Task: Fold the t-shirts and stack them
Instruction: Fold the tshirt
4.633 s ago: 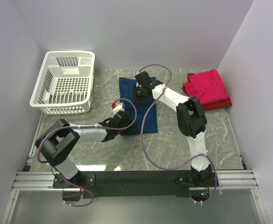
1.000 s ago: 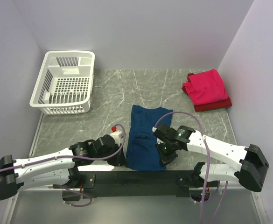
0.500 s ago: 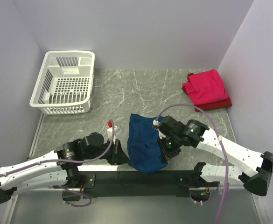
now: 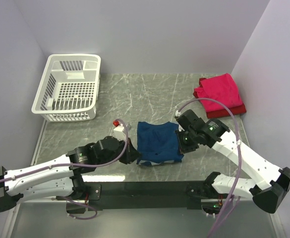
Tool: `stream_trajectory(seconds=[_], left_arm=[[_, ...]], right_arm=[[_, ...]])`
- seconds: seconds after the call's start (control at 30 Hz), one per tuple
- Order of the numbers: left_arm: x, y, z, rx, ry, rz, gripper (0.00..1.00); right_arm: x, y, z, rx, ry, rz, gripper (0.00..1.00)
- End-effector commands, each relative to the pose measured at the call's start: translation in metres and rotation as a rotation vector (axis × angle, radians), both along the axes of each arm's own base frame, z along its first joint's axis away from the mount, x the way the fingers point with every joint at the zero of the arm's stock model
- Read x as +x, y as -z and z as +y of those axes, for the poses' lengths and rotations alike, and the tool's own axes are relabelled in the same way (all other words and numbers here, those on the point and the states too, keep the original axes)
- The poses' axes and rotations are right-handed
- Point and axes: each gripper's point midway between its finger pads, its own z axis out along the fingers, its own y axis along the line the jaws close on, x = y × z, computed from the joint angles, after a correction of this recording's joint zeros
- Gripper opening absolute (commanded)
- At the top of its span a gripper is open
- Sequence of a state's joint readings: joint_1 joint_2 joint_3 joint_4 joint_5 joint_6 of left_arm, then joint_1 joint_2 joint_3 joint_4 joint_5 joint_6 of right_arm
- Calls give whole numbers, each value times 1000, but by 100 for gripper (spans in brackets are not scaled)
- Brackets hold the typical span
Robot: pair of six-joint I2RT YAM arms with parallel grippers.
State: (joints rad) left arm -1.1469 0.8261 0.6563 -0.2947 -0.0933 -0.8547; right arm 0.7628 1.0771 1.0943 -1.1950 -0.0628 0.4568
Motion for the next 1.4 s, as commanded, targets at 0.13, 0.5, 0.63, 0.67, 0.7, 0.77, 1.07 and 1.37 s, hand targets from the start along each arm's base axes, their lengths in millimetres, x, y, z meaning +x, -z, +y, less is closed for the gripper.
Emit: stream_trajectory(seconds=[0.13, 0.5, 0.63, 0.67, 0.7, 0.77, 1.07, 1.37], left_arm=[[56, -22, -6, 50, -189, -185, 0], [107, -29, -8, 91, -255, -238, 0], [128, -31, -6, 83, -265, -253, 0], [131, -32, -6, 82, -264, -256, 0], [135, -26, -7, 96, -262, -250, 0], [144, -27, -7, 106, -264, -260, 0], [179, 7, -13, 173, -239, -231, 0], [217, 38, -15, 230, -263, -209, 0]], right_arm=[[61, 1, 12, 7, 69, -149, 0], [108, -7, 13, -21, 141, -208, 0], [122, -8, 12, -34, 151, -218, 0], [126, -5, 10, -40, 161, -209, 0], [128, -4, 9, -43, 160, -210, 0], [134, -1, 10, -39, 160, -204, 0], [163, 26, 6, -79, 187, -161, 0], [182, 50, -6, -101, 223, -119, 0]])
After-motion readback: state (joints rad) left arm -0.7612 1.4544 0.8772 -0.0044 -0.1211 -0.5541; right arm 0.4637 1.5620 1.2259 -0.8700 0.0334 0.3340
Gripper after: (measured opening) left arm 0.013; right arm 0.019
